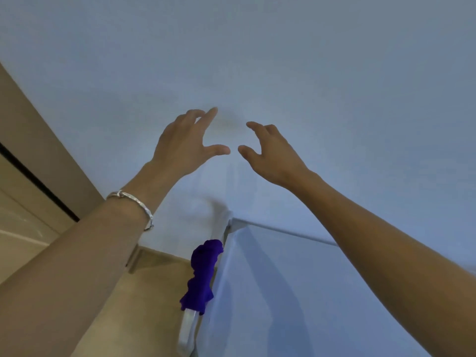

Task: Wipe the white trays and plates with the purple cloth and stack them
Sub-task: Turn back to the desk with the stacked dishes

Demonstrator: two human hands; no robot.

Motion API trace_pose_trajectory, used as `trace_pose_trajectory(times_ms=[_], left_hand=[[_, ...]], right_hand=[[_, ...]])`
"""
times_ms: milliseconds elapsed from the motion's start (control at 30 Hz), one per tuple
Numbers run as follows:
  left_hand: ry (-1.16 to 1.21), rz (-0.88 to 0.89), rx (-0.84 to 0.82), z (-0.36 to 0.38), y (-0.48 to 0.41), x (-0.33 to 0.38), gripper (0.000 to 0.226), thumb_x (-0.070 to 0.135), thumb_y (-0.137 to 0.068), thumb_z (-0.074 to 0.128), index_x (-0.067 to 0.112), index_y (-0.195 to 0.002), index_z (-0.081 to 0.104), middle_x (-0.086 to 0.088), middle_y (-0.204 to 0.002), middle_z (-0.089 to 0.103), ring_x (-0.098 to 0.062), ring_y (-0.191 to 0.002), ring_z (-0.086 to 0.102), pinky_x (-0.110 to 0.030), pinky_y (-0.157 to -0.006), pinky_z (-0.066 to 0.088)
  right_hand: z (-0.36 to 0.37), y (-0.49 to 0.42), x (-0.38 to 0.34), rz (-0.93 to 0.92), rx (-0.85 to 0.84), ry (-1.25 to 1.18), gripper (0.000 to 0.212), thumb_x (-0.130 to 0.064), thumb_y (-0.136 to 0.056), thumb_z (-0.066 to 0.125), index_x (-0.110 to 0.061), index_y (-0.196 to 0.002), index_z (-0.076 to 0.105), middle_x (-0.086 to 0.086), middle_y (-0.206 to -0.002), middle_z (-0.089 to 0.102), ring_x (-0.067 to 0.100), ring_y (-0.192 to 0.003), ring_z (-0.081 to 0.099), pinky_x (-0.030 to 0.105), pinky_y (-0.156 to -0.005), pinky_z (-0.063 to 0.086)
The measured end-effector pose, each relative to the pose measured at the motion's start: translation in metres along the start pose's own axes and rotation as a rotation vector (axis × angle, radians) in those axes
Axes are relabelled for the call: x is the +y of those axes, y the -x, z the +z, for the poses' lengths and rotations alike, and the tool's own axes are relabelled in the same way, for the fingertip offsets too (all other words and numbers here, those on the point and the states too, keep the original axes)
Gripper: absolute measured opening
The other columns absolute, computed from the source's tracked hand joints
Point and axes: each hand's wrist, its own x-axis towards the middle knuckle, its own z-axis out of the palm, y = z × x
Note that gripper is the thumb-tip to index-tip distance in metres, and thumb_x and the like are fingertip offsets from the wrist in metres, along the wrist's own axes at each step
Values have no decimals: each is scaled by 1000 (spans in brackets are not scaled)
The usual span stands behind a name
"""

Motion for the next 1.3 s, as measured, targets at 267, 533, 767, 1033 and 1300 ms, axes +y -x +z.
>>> trace_pose_trajectory(times_ms=[267, 533, 767, 1033, 1300], left_hand=[[123, 247, 65, -33, -23, 121, 94, 62, -78, 62, 28, -152, 15, -2, -154, 28, -23, -138, 30, -40, -104, 35], [253, 574, 68, -62, 21, 311, 81, 59, -86, 53, 28, -151, 17, 3, -156, 24, -18, -141, 25, -40, -107, 32], [469, 841, 49, -38, 135, 514, 64, 49, -95, 43, 27, -151, 21, 2, -154, 28, -21, -139, 29, -40, -107, 32], [565, 1119, -91, -2, 246, 709, 58, 42, -98, 42, 24, -150, 25, 0, -152, 32, -21, -137, 32, -38, -108, 30], [597, 1208, -215, 72, 258, 852, 57, 42, -98, 41, 24, -150, 25, 2, -154, 29, -18, -139, 30, -40, -107, 32]], right_hand=[[-114, 64, 39, 158, 269, 89, 60, -44, -97, 46, -25, -149, 23, 4, -150, 30, 22, -131, 40, 38, -102, 37], [-243, 231, 93, 342, 535, 195, 59, -44, -97, 46, -26, -149, 24, 2, -151, 28, 21, -134, 36, 37, -103, 35], [-328, 457, 155, 596, 656, 342, 59, -45, -96, 46, -26, -148, 25, 3, -151, 29, 22, -135, 36, 37, -103, 34], [-391, 677, 217, 947, 873, 339, 58, -48, -95, 47, -30, -147, 28, 2, -152, 30, 22, -132, 40, 40, -102, 38], [-418, 749, 318, 1081, 948, 297, 55, -48, -93, 51, -33, -142, 33, -1, -147, 32, 18, -120, 47, 33, -89, 49]])
